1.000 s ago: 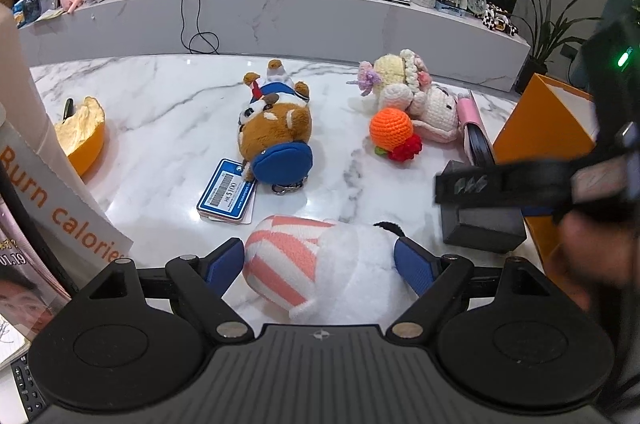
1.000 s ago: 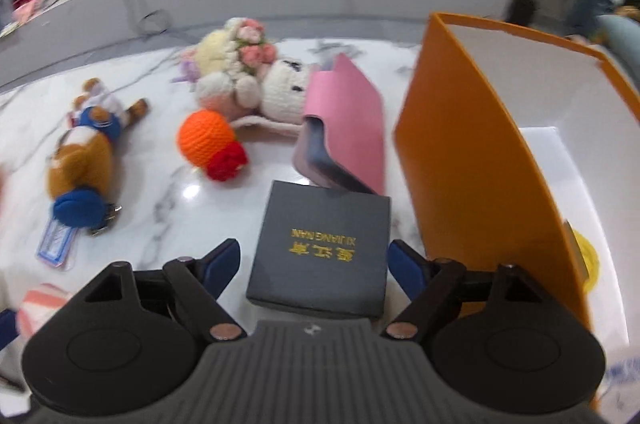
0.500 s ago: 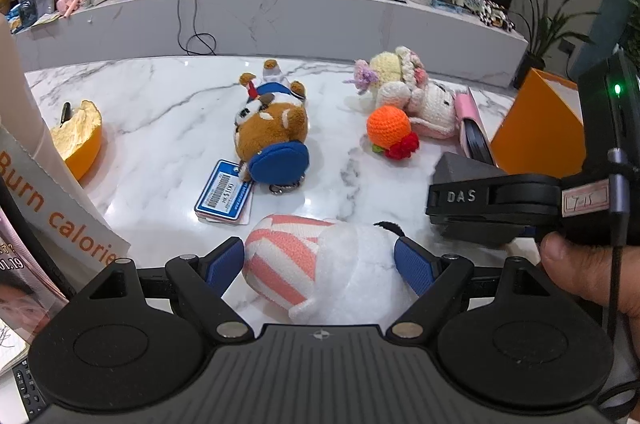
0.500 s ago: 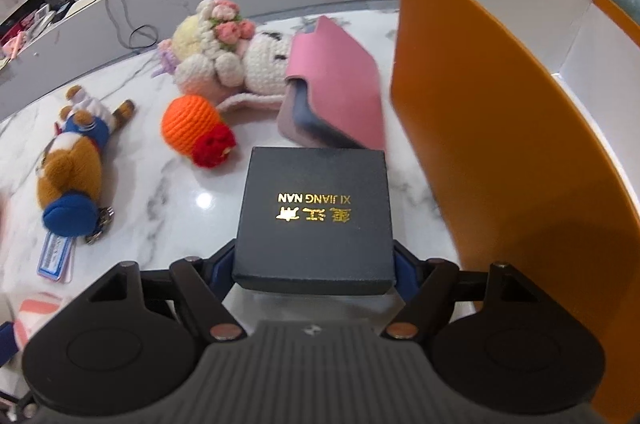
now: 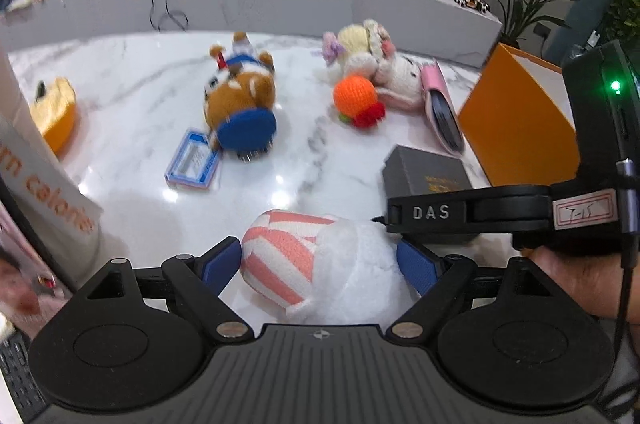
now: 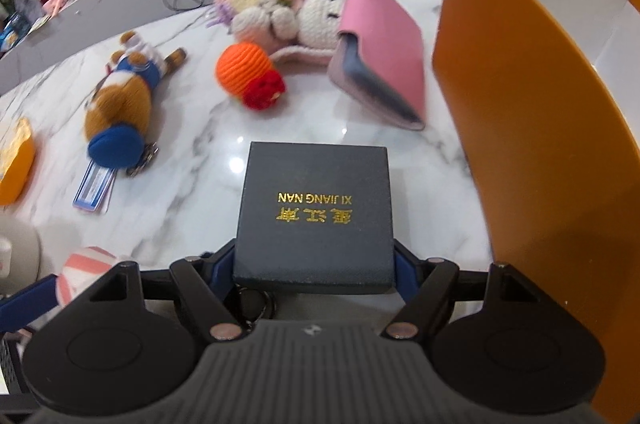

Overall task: Organize objects
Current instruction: 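Grasp the white plush with the left gripper while the right grasps the black gift box, then carry the plush and the black gift box over the orange box with both grippers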

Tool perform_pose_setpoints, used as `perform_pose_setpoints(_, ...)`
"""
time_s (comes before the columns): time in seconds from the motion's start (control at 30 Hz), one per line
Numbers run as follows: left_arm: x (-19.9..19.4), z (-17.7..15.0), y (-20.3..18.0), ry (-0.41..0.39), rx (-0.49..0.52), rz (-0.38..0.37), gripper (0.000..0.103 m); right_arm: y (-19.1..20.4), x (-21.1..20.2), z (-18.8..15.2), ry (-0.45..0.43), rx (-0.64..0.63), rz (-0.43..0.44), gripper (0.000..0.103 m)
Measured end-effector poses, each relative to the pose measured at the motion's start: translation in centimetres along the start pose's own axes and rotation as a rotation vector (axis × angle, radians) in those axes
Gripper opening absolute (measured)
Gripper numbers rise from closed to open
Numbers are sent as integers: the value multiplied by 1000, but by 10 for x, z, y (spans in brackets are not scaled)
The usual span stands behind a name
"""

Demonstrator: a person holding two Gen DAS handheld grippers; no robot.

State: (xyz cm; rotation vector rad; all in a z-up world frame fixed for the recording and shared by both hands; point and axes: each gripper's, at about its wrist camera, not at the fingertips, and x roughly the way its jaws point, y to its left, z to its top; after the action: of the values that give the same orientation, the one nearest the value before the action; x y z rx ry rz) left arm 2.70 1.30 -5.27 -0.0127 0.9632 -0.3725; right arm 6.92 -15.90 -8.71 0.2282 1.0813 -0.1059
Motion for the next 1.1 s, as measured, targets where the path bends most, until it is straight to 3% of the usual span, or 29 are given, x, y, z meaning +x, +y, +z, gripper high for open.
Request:
perform_pose_setpoints(0.1, 3, -9, 2, 36, -15, -30, 103, 1, -2, -3, 14, -21, 14, 76)
perform_pose_setpoints(0.2, 15, -20, 5, 135, -65, -137, 103, 0, -6, -7, 40, -36, 42, 76)
perform_pose_setpoints(0.37, 16, -31, 4, 111, -96, -160, 103, -6, -14, -15, 83, -6, 99, 76)
perform_pose_setpoints(0.43, 12, -30, 5, 123, -102, -201, 86, -9, -16, -16, 88, 0, 105, 76)
perform_pose_setpoints(0.5, 7, -30, 1, 141, -84, -191, 80, -11, -18, -16, 90, 7, 110, 76)
perform_pose_setpoints(0.77, -1, -30, -2, 157, -62, -167, 77, -20, -31, -7, 59, 38, 137, 76)
perform_pose_setpoints(1.1, -20, -9, -14, 70, -54, -159, 77, -28, -70, 8, -13, 91, 224, 76)
